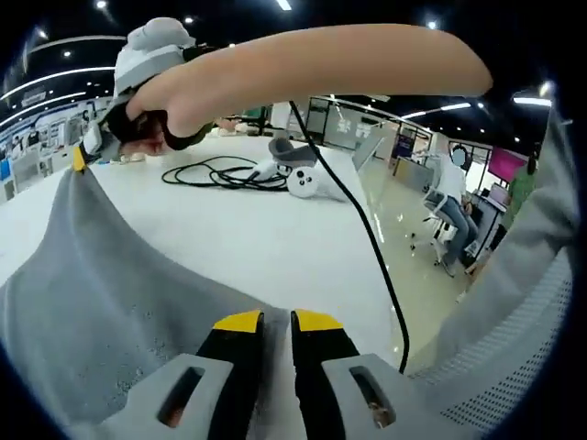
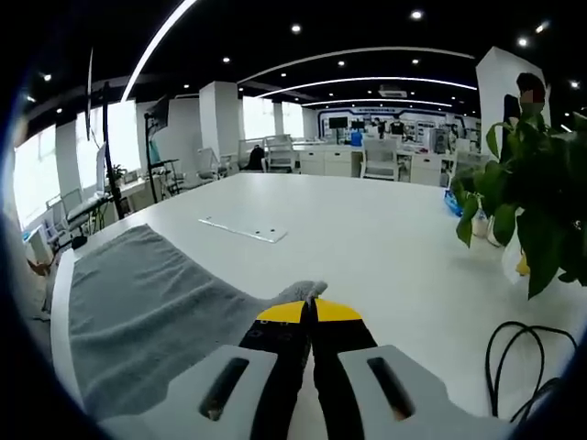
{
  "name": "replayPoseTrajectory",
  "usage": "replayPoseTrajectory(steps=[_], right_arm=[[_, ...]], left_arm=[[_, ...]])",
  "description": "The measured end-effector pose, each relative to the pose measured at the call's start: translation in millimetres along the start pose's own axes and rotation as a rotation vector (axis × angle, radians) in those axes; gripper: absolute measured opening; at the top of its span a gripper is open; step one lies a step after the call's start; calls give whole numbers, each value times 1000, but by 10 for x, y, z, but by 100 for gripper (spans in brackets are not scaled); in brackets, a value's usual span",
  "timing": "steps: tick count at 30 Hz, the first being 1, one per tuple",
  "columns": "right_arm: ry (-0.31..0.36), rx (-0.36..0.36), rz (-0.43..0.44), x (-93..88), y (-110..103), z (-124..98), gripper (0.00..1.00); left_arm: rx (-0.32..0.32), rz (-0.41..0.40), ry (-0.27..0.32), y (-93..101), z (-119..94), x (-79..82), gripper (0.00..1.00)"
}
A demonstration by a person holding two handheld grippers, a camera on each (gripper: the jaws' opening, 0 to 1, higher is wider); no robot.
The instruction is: Fold the towel on the table until its edges align and the towel forms a compact rectangular stack.
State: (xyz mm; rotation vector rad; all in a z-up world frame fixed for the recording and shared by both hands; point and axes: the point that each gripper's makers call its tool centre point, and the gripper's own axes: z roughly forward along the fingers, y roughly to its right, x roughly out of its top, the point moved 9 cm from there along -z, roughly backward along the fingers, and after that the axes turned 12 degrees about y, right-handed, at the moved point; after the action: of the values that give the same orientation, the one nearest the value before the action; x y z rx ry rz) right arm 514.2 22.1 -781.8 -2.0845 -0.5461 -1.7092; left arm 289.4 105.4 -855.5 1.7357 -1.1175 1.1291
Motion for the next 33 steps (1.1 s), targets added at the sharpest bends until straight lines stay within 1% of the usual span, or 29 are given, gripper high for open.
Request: replayPoseTrajectory(steps=[3,6,7,8,9,10,11,13,15,16,17,19,20,22,26,29,33], right_arm=[[0,0,3,-4,13,2,0],[-3,-1,7,-23,35,5,0],[-3,-1,8,-25,36,4,0],[-4,-3,11,-34,45,3,0],[-4,-4,13,-40,48,1,0],[-5,-5,14,-49,51,-1,0],[-7,-5,14,-56,51,-5,0],[-10,-5,14,-73,52,-13,0],[-14,-6,12,-92,55,-22,0],[-16,-7,10,-103,58,-26,0],[-17,-8,8,-108,60,-31,0],[-15,-15,5,-111,70,-45,0],[-13,-17,9,-110,73,-50,0],[-7,-18,11,-98,70,-67,0],[-3,-14,6,-66,63,-88,0],[1,-17,6,-42,68,-102,0],[10,-18,6,-16,59,-124,0]], left_arm=[[-3,-1,-9,-6,27,-38,14],[-12,0,-12,16,66,-73,19],[-18,7,-18,29,80,-93,20],[-39,121,-17,45,84,-88,20],[-43,173,-16,50,97,-83,19],[-24,166,-23,56,91,-84,18],[-19,149,-22,66,95,-84,17],[7,187,-30,36,97,-80,11],[3,189,-29,31,100,-79,9],[-1,223,-35,35,95,-77,7],[-5,228,-34,31,96,-73,6],[2,197,-34,24,91,-69,4],[17,177,-33,17,88,-71,3],[22,150,-30,15,82,-68,3],[33,145,-35,31,59,-64,2],[24,143,-34,50,31,-42,2],[40,126,-4,56,-24,55,2]])
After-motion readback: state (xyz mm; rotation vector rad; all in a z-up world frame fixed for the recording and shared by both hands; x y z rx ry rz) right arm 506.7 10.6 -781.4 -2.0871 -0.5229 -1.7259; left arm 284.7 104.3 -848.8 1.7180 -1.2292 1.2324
